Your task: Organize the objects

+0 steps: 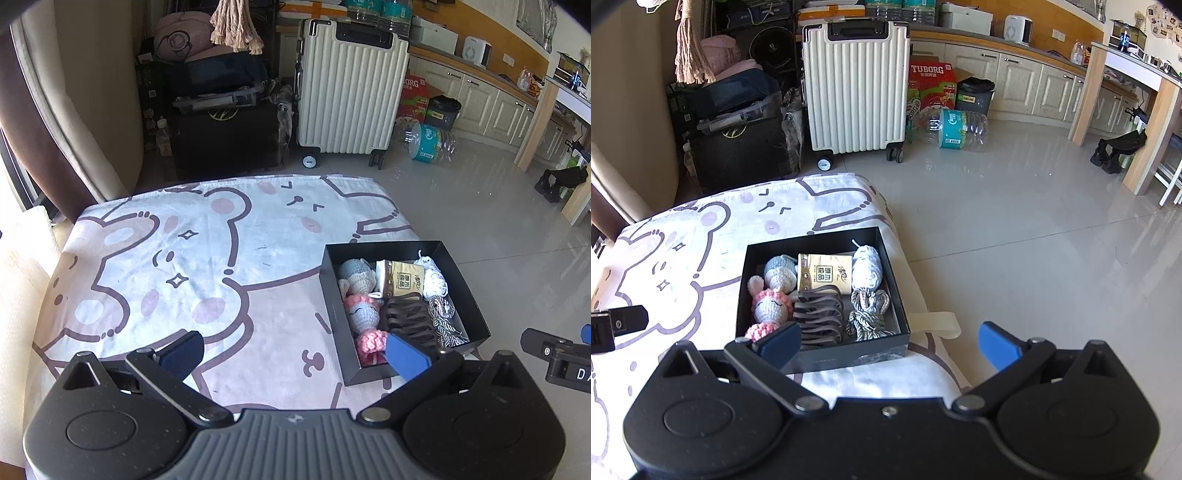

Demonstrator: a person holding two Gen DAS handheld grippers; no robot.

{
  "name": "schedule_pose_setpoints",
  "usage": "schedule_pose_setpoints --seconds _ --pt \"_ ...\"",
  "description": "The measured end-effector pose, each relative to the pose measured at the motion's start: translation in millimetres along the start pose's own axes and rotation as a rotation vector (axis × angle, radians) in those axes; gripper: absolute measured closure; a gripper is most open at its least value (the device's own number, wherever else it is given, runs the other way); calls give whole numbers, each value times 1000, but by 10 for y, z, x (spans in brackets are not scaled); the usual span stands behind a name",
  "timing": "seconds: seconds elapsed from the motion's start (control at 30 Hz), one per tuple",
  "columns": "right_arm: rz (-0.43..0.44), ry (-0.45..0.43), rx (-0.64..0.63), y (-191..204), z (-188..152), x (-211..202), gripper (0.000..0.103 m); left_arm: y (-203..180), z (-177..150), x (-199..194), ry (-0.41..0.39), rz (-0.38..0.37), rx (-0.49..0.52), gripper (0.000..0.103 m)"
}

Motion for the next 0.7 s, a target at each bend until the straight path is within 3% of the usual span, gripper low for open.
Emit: schedule_pose_setpoints --seconds 0.7 --pt "-2 6 -6 6 -21 20 0 -21 -64 44 31 12 33 0"
Point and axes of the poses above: each gripper's, at about its wrist camera, not at the fingertips, and x roughly the way its jaws point, y to its left, z to its top, the point moved 5 cm from there along x, roughly the way its jaws point, and after that the axes turned 15 degrees about -y, right-handed, at the moved point
